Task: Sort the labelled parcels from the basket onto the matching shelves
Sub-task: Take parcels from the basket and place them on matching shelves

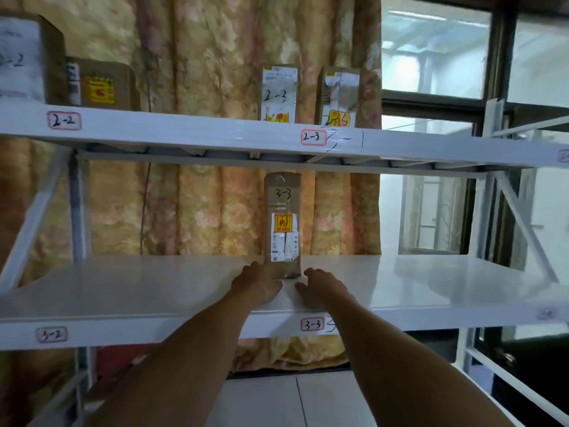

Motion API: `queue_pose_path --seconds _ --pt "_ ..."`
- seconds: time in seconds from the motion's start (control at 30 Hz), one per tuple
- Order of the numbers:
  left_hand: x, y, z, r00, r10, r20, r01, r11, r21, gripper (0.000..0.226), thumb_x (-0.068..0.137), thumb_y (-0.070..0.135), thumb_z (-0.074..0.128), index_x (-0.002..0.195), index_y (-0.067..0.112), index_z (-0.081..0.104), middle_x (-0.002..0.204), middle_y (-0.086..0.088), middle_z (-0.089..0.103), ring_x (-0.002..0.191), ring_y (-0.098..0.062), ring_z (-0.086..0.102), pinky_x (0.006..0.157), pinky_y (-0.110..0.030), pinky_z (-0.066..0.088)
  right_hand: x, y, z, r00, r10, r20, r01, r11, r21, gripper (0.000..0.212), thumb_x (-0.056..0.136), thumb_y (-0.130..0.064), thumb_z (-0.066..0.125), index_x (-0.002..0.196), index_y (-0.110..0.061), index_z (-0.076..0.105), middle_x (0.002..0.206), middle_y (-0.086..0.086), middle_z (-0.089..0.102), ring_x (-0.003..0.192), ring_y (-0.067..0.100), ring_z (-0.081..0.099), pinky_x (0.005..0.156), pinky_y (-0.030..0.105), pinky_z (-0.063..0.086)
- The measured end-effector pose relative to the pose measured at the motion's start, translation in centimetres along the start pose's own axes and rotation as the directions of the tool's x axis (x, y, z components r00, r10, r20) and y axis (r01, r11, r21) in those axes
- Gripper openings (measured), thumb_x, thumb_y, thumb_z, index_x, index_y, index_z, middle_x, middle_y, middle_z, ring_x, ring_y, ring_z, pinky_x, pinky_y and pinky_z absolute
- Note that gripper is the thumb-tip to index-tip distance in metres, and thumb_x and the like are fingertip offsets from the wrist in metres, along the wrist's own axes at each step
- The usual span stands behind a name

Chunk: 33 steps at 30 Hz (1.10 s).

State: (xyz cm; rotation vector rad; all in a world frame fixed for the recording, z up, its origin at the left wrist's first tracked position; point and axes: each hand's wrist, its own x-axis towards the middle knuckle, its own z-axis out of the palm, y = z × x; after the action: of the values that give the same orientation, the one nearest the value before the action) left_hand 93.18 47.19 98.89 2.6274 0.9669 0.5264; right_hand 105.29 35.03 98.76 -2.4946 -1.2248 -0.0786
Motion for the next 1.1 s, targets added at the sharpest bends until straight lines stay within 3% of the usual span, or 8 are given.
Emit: queue_pose_path --seconds 0.2,0.33,0.53,0.73,0.87,1.0,1.1 --pt "-7.2 2.3 -2.1 1.000 0.029 -0.007 -0.025 0.945 0.326 0.064 0.101 0.059 0.037 0.154 0.023 0.037 0.149 -0.010 0.046 0.134 -0.033 0.044 0.106 -0.045 0.040 -6.4 -0.7 -2.2 0.995 -0.102 -0.022 0.095 0.975 -0.202 0.060 0.102 -0.058 0.044 0.149 -0.021 0.047 0.145 0.007 0.057 0.132 0.028 0.052 0.107 0.043 0.045" --pt "-13.4 3.9 -3.3 1.000 0.009 -0.023 0.001 0.917 0.400 0.069 0.101 0.063 0.030 0.157 0.023 0.030 0.158 -0.009 0.038 0.141 -0.033 0.037 0.114 -0.046 0.032 -12.1 -0.8 -3.5 0.989 -0.148 -0.028 0.137 0.962 -0.235 0.062 0.103 -0.060 0.041 0.150 -0.020 0.047 0.149 0.006 0.055 0.134 0.029 0.051 0.109 0.043 0.043" --pt "-25.9 6.7 -3.7 0.999 -0.049 -0.020 0.052 0.894 0.444 0.078 0.093 0.074 0.037 0.156 0.028 0.033 0.161 -0.005 0.033 0.146 -0.028 0.030 0.118 -0.045 0.027 -24.6 0.2 -5.9 0.971 -0.225 -0.077 0.198 0.945 -0.258 0.063 0.103 -0.062 0.038 0.146 -0.018 0.050 0.146 0.009 0.056 0.133 0.030 0.052 0.107 0.042 0.042" --pt "-38.1 10.4 -3.9 0.989 -0.145 -0.015 0.138 0.894 0.426 0.074 0.096 0.070 0.029 0.158 0.029 0.027 0.165 -0.005 0.024 0.150 -0.030 0.023 0.120 -0.048 0.023 -35.7 1.9 -7.3 0.973 -0.225 -0.049 0.205 0.942 -0.265 0.066 0.101 -0.062 0.040 0.154 -0.024 0.042 0.154 0.005 0.051 0.141 0.029 0.046 0.110 0.043 0.039" --pt "-43.6 12.5 -5.9 0.986 -0.167 0.005 0.151 0.903 0.402 0.076 0.095 0.070 0.031 0.159 0.028 0.028 0.167 -0.005 0.021 0.152 -0.029 0.021 0.121 -0.048 0.023 -40.6 2.2 -8.9 0.982 -0.185 -0.033 0.174 0.961 -0.213 0.067 0.100 -0.061 0.042 0.153 -0.021 0.045 0.157 0.004 0.047 0.144 0.028 0.043 0.114 0.045 0.037" --pt "-48.0 13.0 -8.1 0.987 -0.160 -0.021 0.155 0.905 0.397 0.077 0.094 0.070 0.029 0.159 0.030 0.027 0.168 -0.006 0.018 0.153 -0.029 0.018 0.122 -0.048 0.021 -44.5 1.5 -10.6 0.984 -0.177 -0.020 0.170 0.965 -0.201 0.071 0.099 -0.064 0.036 0.159 -0.024 0.035 0.166 0.003 0.035 0.151 0.028 0.033 0.120 0.047 0.031" --pt "-51.3 12.9 -9.3 0.986 -0.168 -0.011 0.157 0.899 0.409 0.077 0.095 0.069 0.029 0.161 0.029 0.024 0.170 -0.004 0.012 0.155 -0.028 0.015 0.122 -0.046 0.022 -47.5 0.7 -10.7 0.984 -0.176 0.001 0.172 0.961 -0.217 0.071 0.098 -0.065 0.036 0.157 -0.025 0.038 0.165 0.005 0.036 0.151 0.030 0.033 0.117 0.048 0.035"
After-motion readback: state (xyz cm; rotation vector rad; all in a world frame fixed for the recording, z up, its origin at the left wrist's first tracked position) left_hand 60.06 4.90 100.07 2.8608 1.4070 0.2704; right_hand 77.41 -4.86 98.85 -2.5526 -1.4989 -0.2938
